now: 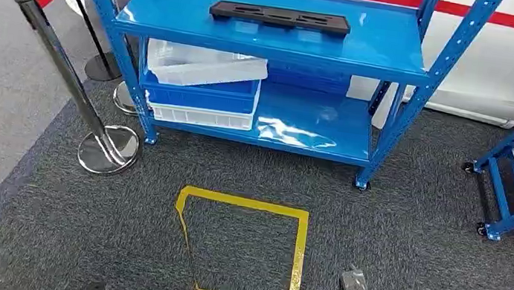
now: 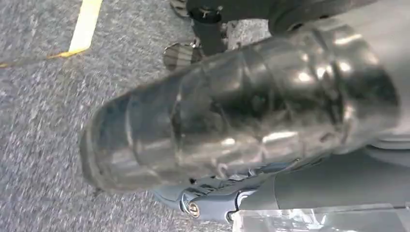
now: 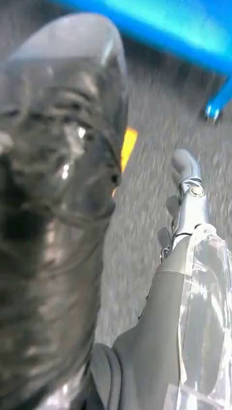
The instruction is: Take the parts from the cabinet and place them on the table.
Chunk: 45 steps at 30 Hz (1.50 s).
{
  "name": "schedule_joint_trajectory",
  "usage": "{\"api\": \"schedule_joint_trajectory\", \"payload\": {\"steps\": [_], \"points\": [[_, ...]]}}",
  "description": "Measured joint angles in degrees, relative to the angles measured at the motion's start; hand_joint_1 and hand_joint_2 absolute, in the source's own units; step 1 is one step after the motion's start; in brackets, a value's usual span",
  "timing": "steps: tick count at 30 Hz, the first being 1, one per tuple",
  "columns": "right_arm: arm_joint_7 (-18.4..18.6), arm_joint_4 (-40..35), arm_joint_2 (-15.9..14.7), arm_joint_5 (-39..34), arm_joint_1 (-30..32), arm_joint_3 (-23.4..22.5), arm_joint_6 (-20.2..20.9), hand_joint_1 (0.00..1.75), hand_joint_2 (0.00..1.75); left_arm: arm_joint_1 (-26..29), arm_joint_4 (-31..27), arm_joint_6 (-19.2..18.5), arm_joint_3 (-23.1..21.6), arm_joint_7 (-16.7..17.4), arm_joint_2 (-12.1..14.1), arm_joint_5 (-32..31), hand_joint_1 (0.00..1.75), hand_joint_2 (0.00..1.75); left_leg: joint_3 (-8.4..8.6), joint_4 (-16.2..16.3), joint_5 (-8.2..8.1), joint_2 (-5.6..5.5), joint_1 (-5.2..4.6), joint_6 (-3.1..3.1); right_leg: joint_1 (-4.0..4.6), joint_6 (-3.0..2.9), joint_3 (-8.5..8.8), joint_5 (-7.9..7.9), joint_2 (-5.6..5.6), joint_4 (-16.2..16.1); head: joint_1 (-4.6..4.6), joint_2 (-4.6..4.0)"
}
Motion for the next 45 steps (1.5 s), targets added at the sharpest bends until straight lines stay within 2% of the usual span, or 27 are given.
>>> {"api": "schedule_joint_trajectory", "payload": {"steps": [2, 3, 4, 6, 7, 8, 9, 12, 14, 17, 18, 19, 22, 23, 25, 27, 29, 32, 33, 35, 37, 38, 39, 40, 42, 43, 45], "points": [[1.3, -2.5, 0.0, 0.4, -1.0, 0.2, -0.3, 0.00, 0.00, 0.1, 0.0, -0.1, -0.1, 0.0, 0.0, 0.0, 0.00, 0.00, -0.02, 0.0, 0.04, -0.05, 0.26, -0.45, -0.07, -0.75, -0.11, 0.29, -0.02, -0.2, 0.02, -0.02], [1.6, -3.6, -0.1, 0.5, -1.4, 0.2, -0.3, 0.00, 0.00, 0.1, 0.0, -0.1, -0.1, 0.0, 0.0, 0.0, 0.00, 0.00, -0.53, 1.0, -0.87, -0.04, 0.39, -0.77, -0.17, -1.12, -0.04, 0.36, -0.11, -0.3, -0.02, -0.02], [1.7, -4.7, -0.1, 0.6, -1.6, 0.3, -0.5, 0.00, 0.00, 0.1, 0.0, -0.2, -0.1, 0.0, 0.0, 0.0, 0.00, 0.00, -1.61, 3.5, -2.55, -0.03, 0.40, -1.00, -0.18, -1.52, -0.08, 0.38, -0.14, -0.3, -0.37, 0.00], [1.7, -6.3, -0.2, 0.7, -1.7, 0.3, -0.6, 0.00, 0.00, 0.1, 0.0, -0.2, -0.5, 0.0, 0.0, 0.0, 0.00, 0.00, -5.84, 12.6, -6.80, 0.00, 0.51, -1.36, 0.03, -1.68, -0.20, 0.38, -0.27, -0.3, -0.37, -0.02], [1.7, -6.8, -0.2, 0.7, -1.7, 0.3, -0.6, 0.00, 0.00, 0.2, 0.0, -0.2, -0.6, 0.0, 0.0, 0.0, 0.00, 0.00, -7.63, 16.2, -7.87, 0.00, 0.50, -1.38, 0.13, -1.73, -0.23, 0.35, -0.28, -0.3, -0.35, -0.02], [1.7, -7.4, -0.2, 0.7, -1.6, 0.3, -0.6, 0.00, 0.00, 0.3, 0.0, -0.2, -0.8, 0.0, 0.0, 0.0, 0.00, 0.00, -8.68, 17.9, -7.62, -0.01, 0.50, -1.31, 0.22, -1.74, -0.21, 0.35, -0.27, -0.3, -0.37, -0.02], [1.7, -7.9, -0.2, 0.7, -1.6, 0.3, -0.6, 0.00, 0.00, 0.4, 0.0, -0.2, -1.0, 0.0, 0.0, 0.0, 0.00, 0.00, -8.32, 16.8, -6.14, -0.01, 0.49, -1.09, 0.32, -1.75, -0.15, 0.34, -0.24, -0.3, -0.35, -0.02], [1.2, -9.5, -0.2, 0.7, -1.6, 0.3, -0.6, 0.00, 0.00, 0.3, 0.0, -0.2, -1.3, 0.0, 0.0, 0.0, 0.00, 0.00, -2.52, 3.3, 1.49, -0.05, 0.24, 0.19, 0.46, -1.76, 0.14, 0.31, -0.13, -0.3, -0.35, 0.00], [0.4, -11.0, -0.2, 0.7, -1.8, 0.3, -0.8, 0.00, 0.00, 0.2, 0.0, -0.2, -1.5, -0.4, 0.1, -0.2, 0.00, 0.00, -1.32, 0.1, 0.70, -0.14, -0.32, 0.64, 0.65, -1.28, -0.28, 0.44, -0.05, -0.3, -0.39, 0.00], [2.3, -14.7, -0.5, 1.6, -1.7, 0.3, -1.2, 0.00, 0.00, 0.2, 0.1, -0.2, -1.9, -0.7, 0.1, 0.0, 0.00, 0.00, -1.34, -0.4, 1.14, -0.13, -0.47, 1.10, 0.48, -0.26, -0.15, 0.91, -0.06, -1.1, -0.37, -0.02], [3.2, -16.5, -1.0, 2.3, -1.7, 0.3, -1.6, 0.00, 0.00, 0.3, 0.1, -0.3, -2.0, -0.8, 0.1, 0.0, 0.00, 0.00, -0.76, -1.4, 1.73, 0.13, 0.19, 1.43, 0.41, 0.01, -0.47, 0.48, -0.27, -0.5, -0.15, -0.02], [3.9, -18.1, -1.1, 2.9, -1.7, 0.3, -1.8, 0.00, 0.00, 0.3, 0.1, -0.3, -2.1, -0.9, 0.1, 0.0, 0.00, 0.00, -0.50, -1.8, 1.89, 0.12, 0.08, 1.57, 0.51, 0.23, -1.00, -0.59, -0.42, 0.8, -0.24, -0.02], [6.7, -24.6, -1.9, 4.5, -1.2, 0.3, -1.8, 0.00, 0.00, 0.1, 0.1, -0.5, -2.7, -1.2, 0.3, 0.4, 0.00, 0.00, -0.59, -1.7, 1.84, 0.16, -0.06, 2.07, 0.49, 0.39, -6.65, -6.58, -0.44, 13.0, -0.11, -0.02], [8.0, -27.0, -2.0, 5.1, -0.9, 0.3, -1.6, 0.00, 0.00, 0.2, 0.1, -0.5, -2.8, -1.4, 0.3, 0.5, 0.00, 0.00, -0.57, -1.6, 1.82, 0.15, -0.07, 2.09, 0.48, 0.47, -7.82, -6.79, -0.45, 15.3, -0.15, 0.00], [9.8, -32.3, -2.5, 6.3, -0.4, 0.4, -1.0, 0.00, 0.00, 0.3, 0.1, -0.5, -2.8, -1.8, 0.3, 0.7, 0.00, 0.00, -0.51, -1.4, 1.66, 0.08, -0.05, 1.98, 0.37, 0.51, -6.32, -3.51, -0.46, 11.9, -0.09, -0.02], [11.3, -38.3, -2.9, 7.5, -0.4, 0.5, -0.5, 0.00, 0.00, 0.2, 0.1, -0.3, -3.0, -2.1, 0.3, 0.7, 0.00, 0.00, -0.46, -0.7, 1.18, 0.06, 0.00, 1.55, 0.30, 0.35, -1.90, 1.38, -0.52, 2.9, -0.11, -0.02], [12.6, -43.9, -3.0, 8.1, -0.3, 0.7, 0.5, 0.00, 0.00, 0.1, 0.2, 0.6, -3.1, -2.3, 0.4, 0.6, 0.00, 0.00, -1.13, 0.4, 0.66, 0.00, -0.45, 0.90, 0.48, -0.20, -0.35, 0.55, -0.44, -0.5, -0.20, -0.02], [12.5, -51.9, -3.0, 8.2, 0.7, 1.0, 2.6, 0.00, 0.00, 0.3, 0.2, 0.9, -3.3, -3.3, 0.5, 0.9, 0.00, 0.00, -1.27, 0.0, 1.05, -0.02, -0.40, 0.19, 0.66, -1.01, -0.73, 0.77, -0.41, -0.4, -0.31, -0.02], [11.8, -55.1, -3.2, 8.2, 0.7, 1.3, 3.6, 0.00, 0.00, 0.3, 0.2, 0.6, -3.4, -3.8, 0.9, 1.0, 0.00, 0.00, -1.67, 0.4, 0.45, -0.07, -0.33, -0.17, 0.22, -1.49, -0.58, 1.06, -0.45, -0.8, -0.20, -0.02], [11.4, -60.4, -3.3, 8.2, 0.5, 1.9, 4.6, 0.00, 0.00, 0.2, 0.2, 0.2, -3.6, -4.5, 0.9, 1.0, 0.00, 0.00, -3.59, 5.3, -2.68, -0.08, -0.09, -0.88, 0.19, -2.03, -0.51, 1.14, -0.47, -0.9, -0.94, -0.02], [12.1, -65.5, -3.3, 8.7, 0.6, 2.8, 5.2, 0.00, 0.00, 0.2, 0.2, 0.1, -4.0, -5.1, 0.9, 1.1, 0.00, 0.00, -7.61, 13.8, -6.41, -0.07, 0.22, -1.32, 0.37, -2.18, -0.54, 1.08, -0.49, -0.9, -0.87, -0.02], [12.5, -68.1, -3.3, 9.1, 0.5, 3.2, 5.5, 0.00, 0.00, 0.2, 0.2, 0.0, -4.1, -5.3, 0.9, 1.2, 0.00, 0.00, -9.02, 16.7, -7.05, -0.07, 0.27, -1.43, 0.39, -2.19, -0.54, 1.07, -0.49, -0.9, -0.87, -0.02], [12.6, -69.9, -3.4, 9.2, 0.4, 3.6, 5.6, 0.00, 0.00, 0.3, 0.2, 0.0, -4.1, -5.4, 0.9, 1.2, 0.00, 0.00, -9.22, 17.0, -6.26, -0.07, 0.29, -1.44, 0.39, -2.19, -0.48, 1.06, -0.45, -0.9, -0.87, 0.00], [12.8, -72.3, -3.4, 9.4, 0.4, 4.0, 5.9, 0.00, 0.00, 0.3, 0.3, -0.1, -4.2, -5.6, 0.9, 1.2, 0.00, 0.00, -8.13, 14.3, -4.12, -0.07, 0.30, -1.38, 0.38, -2.19, -0.44, 1.04, -0.42, -0.9, -0.90, -0.02], [12.7, -76.2, -3.4, 9.8, 0.2, 4.6, 6.4, 0.00, 0.00, 0.2, 0.3, -0.3, -4.2, -6.0, 1.0, 1.0, 0.00, 0.00, -3.58, 4.7, 0.95, -0.07, 0.31, -0.99, 0.35, -2.10, -0.31, 0.99, -0.39, -0.8, -0.90, -0.02], [12.7, -77.7, -3.5, 10.0, 0.0, 4.8, 6.6, 0.00, 0.00, 0.1, 0.3, -0.3, -4.3, -6.1, 1.0, 1.0, 0.00, 0.00, -1.97, 0.8, 1.38, -0.07, 0.29, -0.72, 0.35, -2.02, -0.29, 0.96, -0.40, -0.9, -0.87, -0.02], [12.6, -80.1, -3.5, 10.2, -0.1, 5.1, 6.7, 0.00, 0.00, 0.0, 0.3, -0.5, -4.4, -6.4, 1.0, 1.0, 0.00, 0.00, -1.46, 0.0, 0.98, -0.23, -0.12, -0.29, 0.60, -1.21, -0.61, 1.11, -0.39, -0.9, -0.79, -0.02]]}}
